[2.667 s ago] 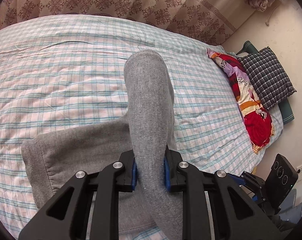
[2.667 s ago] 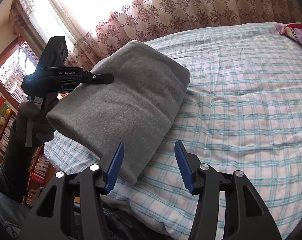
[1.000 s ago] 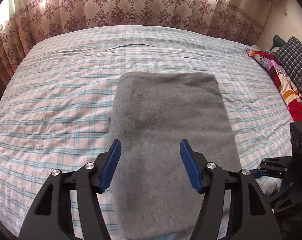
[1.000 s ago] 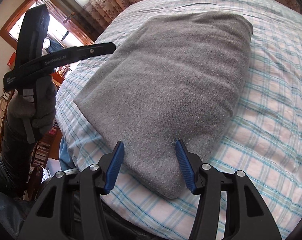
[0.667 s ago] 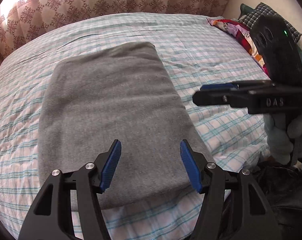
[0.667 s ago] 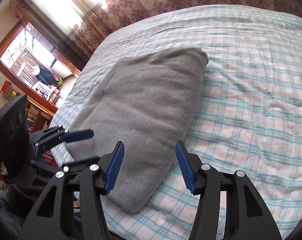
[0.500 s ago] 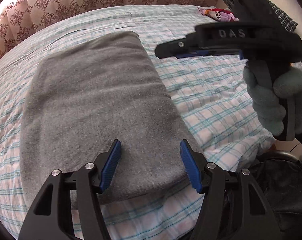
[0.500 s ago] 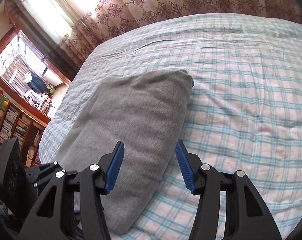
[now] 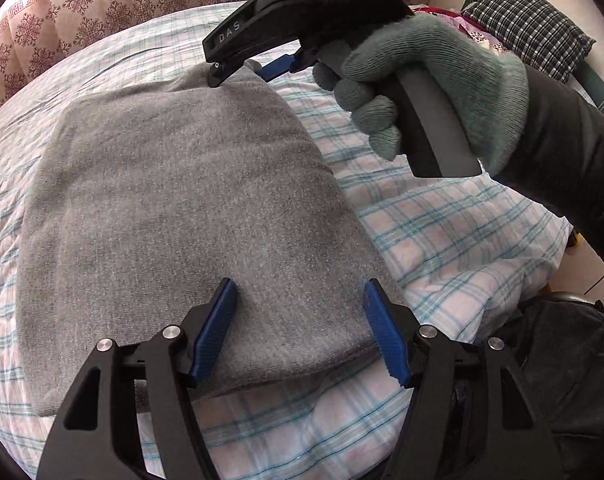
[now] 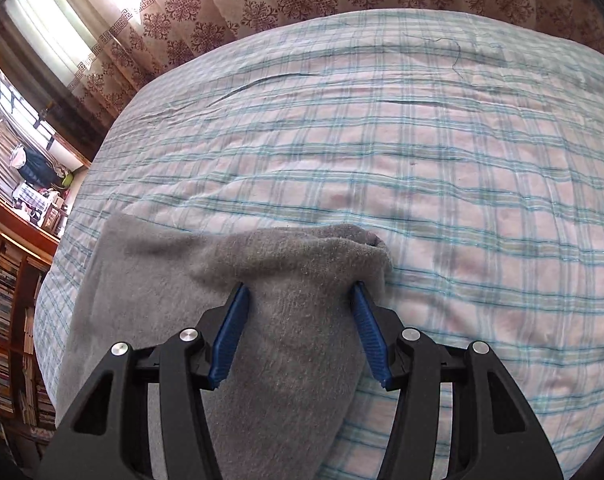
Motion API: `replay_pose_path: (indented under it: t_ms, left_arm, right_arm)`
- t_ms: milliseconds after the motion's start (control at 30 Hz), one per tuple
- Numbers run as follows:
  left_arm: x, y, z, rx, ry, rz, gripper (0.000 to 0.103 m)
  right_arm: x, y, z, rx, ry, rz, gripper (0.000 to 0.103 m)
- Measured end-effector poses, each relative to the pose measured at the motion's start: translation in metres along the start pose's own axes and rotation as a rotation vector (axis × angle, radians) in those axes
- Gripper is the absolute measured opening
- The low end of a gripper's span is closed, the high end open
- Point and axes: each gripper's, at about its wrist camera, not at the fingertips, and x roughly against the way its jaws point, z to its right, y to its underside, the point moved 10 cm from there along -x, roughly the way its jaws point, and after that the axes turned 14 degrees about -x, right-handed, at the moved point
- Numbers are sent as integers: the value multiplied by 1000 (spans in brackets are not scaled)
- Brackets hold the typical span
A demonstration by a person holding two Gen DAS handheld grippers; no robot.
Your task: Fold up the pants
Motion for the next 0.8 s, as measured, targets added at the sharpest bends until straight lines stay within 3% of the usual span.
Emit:
replay_pose_path:
  t_ms: [367,567,800]
  left_arm:
    - [-1,3,-2,7,14,24,67]
    - [13,3,-14,31,33,44,69]
    - [40,19,-51,116,-34,69,73]
  right_arm:
    - [-21,-4,-10,67,74,-12,56]
    - [14,-2,-8,72,55,60,56]
    - [52,15,-7,82,45,130,56]
